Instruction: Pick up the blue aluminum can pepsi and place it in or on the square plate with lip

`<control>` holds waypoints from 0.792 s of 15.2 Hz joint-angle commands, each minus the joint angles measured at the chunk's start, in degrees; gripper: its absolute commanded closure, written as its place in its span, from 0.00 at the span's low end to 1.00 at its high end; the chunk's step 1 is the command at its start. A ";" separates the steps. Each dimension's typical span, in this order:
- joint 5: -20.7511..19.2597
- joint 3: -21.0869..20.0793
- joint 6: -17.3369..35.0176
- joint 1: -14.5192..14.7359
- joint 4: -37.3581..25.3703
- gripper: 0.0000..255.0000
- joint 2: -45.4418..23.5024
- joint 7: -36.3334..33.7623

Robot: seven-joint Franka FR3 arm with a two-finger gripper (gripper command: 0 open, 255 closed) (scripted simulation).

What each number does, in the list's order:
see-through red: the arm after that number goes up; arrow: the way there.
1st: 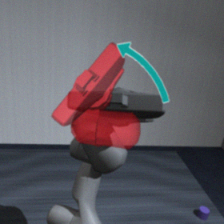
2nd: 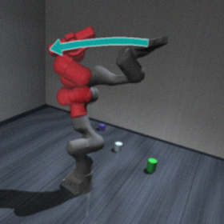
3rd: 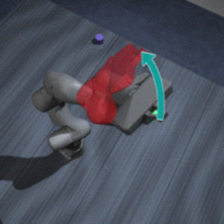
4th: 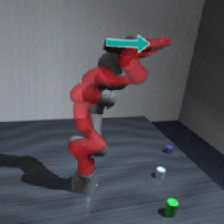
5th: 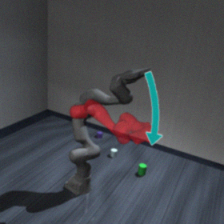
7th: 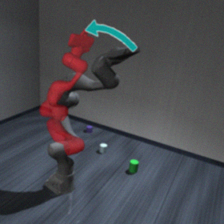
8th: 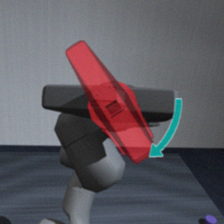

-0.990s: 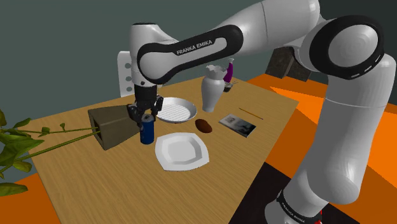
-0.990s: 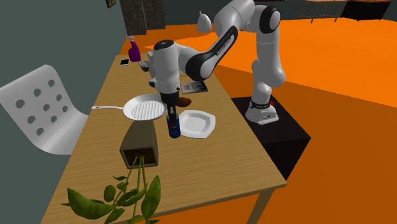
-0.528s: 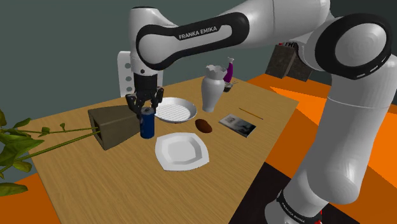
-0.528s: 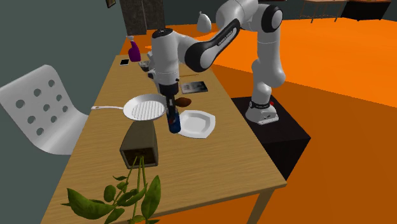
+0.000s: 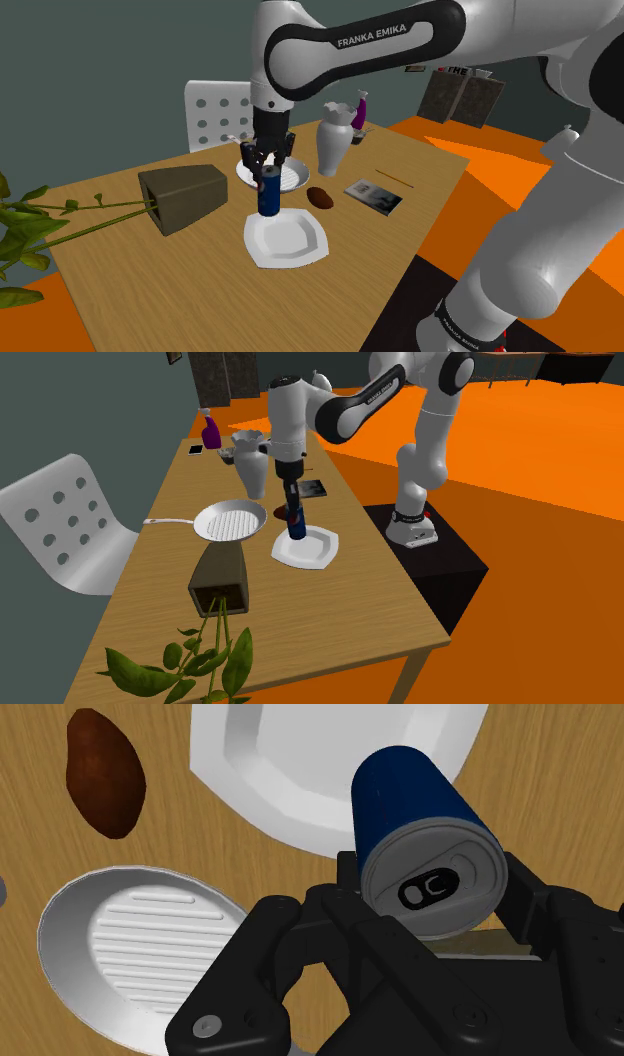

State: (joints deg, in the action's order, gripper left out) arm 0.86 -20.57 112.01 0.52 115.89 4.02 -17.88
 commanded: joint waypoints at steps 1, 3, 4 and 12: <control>1.57 1.04 -0.36 -0.64 3.87 1.00 4.48 2.40; 2.86 2.27 -1.13 -0.96 7.44 1.00 8.96 4.62; 3.38 2.91 -1.60 -1.08 9.09 1.00 11.13 5.68; 3.16 2.52 4.69 -0.93 13.85 1.00 9.54 5.36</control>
State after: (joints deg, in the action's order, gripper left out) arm 4.01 -18.01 115.89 -0.43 129.06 13.66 -12.51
